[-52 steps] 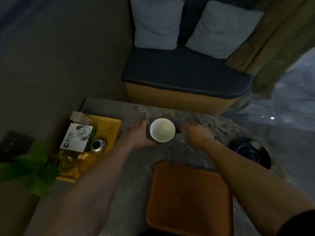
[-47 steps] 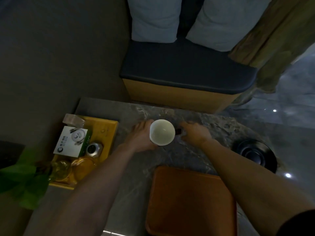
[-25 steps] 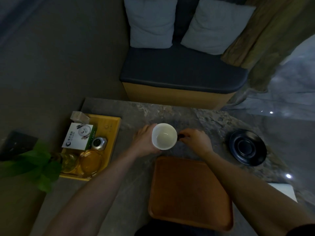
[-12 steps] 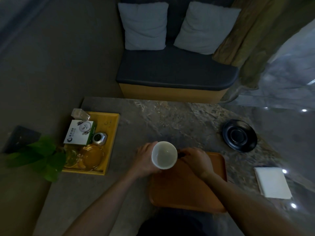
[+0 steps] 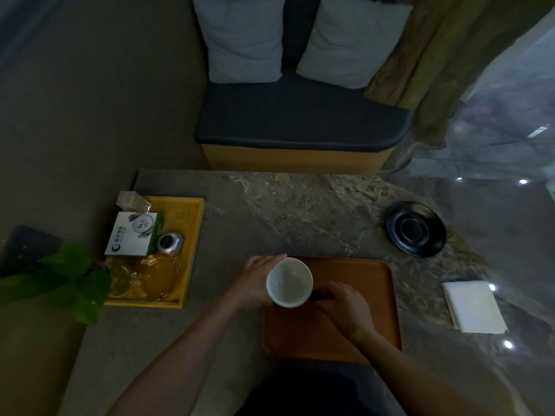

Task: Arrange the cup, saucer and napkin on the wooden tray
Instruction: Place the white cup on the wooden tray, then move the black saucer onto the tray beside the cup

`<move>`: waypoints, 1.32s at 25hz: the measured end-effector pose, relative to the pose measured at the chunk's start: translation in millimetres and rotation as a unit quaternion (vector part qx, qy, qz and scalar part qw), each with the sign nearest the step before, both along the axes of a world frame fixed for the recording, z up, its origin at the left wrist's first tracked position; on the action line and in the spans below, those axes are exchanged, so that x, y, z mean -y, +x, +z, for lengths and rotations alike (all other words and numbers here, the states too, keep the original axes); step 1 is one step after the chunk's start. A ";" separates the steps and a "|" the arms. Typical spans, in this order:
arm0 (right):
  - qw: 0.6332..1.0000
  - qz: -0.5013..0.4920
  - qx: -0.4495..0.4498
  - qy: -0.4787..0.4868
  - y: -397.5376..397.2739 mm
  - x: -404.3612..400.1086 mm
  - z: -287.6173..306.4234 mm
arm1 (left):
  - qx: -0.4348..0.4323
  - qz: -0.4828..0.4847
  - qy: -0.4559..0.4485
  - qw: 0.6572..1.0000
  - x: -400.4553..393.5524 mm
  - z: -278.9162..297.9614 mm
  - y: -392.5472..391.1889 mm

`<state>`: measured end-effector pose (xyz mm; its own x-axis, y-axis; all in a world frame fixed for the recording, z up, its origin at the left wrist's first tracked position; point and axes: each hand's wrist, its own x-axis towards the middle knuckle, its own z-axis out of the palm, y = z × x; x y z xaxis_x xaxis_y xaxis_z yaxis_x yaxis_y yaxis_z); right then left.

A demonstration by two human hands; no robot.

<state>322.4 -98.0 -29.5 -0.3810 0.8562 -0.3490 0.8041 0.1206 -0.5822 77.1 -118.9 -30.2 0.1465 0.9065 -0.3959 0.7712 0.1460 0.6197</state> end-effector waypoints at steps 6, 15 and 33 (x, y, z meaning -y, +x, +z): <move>0.999 -0.002 -0.022 -0.027 -7.2 27.7 -11.3 | 0.044 0.107 -0.007 0.993 2.1 -10.0 1.1; 0.999 0.003 0.027 -0.021 13.9 45.1 -10.9 | 0.084 0.263 -0.070 0.959 52.1 -28.4 10.3; 0.984 0.102 0.128 0.063 210.5 43.5 23.6 | 0.015 0.115 -0.044 0.992 128.1 11.3 145.1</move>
